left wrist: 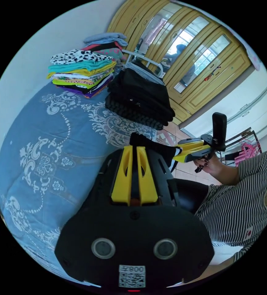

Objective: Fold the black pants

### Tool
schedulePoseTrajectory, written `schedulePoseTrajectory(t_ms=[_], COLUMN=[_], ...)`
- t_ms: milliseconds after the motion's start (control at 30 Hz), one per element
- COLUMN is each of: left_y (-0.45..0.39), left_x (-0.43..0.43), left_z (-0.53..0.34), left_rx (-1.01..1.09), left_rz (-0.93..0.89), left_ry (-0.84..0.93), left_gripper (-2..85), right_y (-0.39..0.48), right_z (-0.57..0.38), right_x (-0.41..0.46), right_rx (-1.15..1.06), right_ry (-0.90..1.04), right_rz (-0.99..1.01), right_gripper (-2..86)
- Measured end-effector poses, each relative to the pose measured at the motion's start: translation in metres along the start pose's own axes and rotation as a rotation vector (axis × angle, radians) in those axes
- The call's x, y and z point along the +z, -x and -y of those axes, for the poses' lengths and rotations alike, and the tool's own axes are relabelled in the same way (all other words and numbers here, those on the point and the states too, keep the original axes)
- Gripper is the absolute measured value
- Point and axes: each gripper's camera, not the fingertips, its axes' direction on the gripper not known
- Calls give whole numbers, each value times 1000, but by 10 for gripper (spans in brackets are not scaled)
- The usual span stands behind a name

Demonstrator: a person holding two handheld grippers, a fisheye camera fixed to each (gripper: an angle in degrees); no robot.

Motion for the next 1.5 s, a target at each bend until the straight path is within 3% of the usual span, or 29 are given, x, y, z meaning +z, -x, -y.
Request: schedulePoseTrajectory(t_ms=[467,900,1233,1400,1500], left_y=[25,62,40,13,2], left_x=[-126,-191,-226,-213,-204], left_z=[-129,-234,-297,-298,-304], left_rx=[-155,-378,-518,-500,-529], left_rz=[14,-51,-142,-124,9], left_ry=[-51,-110,-282,-184,-43], left_gripper=[24,12,3,2,1], right_y=[171,260,314,335,345], right_z=[48,84,97,102,108], right_x=[114,228,316,336,335], right_rx=[-244,-343,-380,-399,-404], right_ry=[244,482,665,709,701], right_rz=[71,77,85,87,103], right_gripper=[65,66,72,77,72])
